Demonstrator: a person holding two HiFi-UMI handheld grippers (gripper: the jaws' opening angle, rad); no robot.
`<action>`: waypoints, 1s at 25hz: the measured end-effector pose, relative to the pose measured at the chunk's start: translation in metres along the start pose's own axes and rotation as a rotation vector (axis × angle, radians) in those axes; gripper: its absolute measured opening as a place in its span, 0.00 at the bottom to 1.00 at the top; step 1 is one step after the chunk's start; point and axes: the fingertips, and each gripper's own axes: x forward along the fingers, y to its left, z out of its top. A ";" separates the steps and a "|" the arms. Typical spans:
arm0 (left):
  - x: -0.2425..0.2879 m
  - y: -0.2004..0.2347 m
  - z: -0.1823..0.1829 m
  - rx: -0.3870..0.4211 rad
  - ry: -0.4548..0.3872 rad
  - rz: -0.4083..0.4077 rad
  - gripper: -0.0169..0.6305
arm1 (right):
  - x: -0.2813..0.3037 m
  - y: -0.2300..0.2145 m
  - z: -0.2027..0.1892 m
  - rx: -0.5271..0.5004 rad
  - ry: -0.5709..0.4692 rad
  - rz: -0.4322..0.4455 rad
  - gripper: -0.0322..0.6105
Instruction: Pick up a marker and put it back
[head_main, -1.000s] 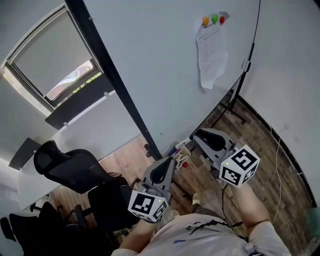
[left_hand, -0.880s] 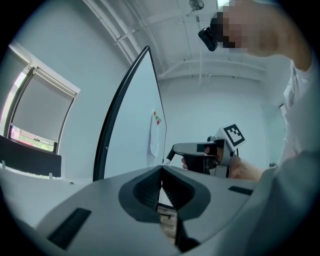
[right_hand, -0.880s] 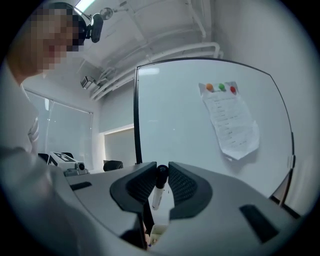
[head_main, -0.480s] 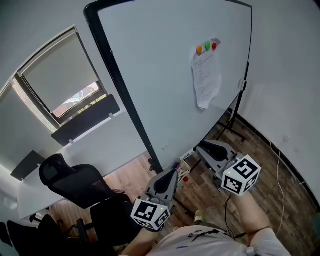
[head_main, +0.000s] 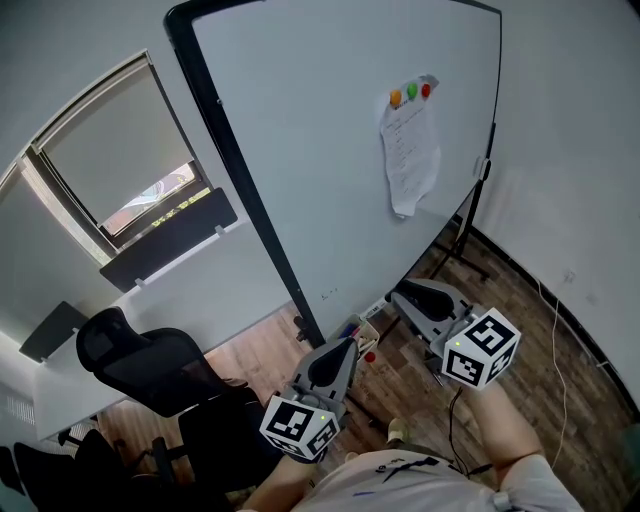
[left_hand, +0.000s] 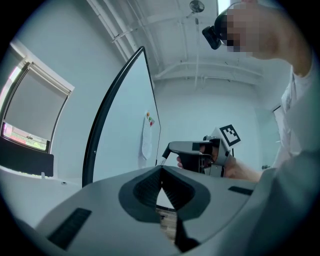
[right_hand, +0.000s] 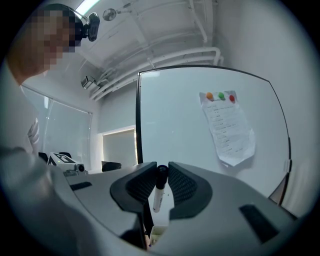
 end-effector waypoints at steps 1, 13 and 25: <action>0.000 0.001 0.000 -0.010 -0.002 -0.001 0.04 | 0.001 0.000 -0.001 0.001 0.001 0.001 0.18; 0.002 0.019 0.003 -0.008 0.002 0.056 0.04 | 0.014 -0.004 0.000 0.000 0.013 0.009 0.17; -0.003 0.042 -0.022 -0.005 0.029 0.111 0.04 | 0.041 -0.014 -0.058 0.040 0.101 0.004 0.18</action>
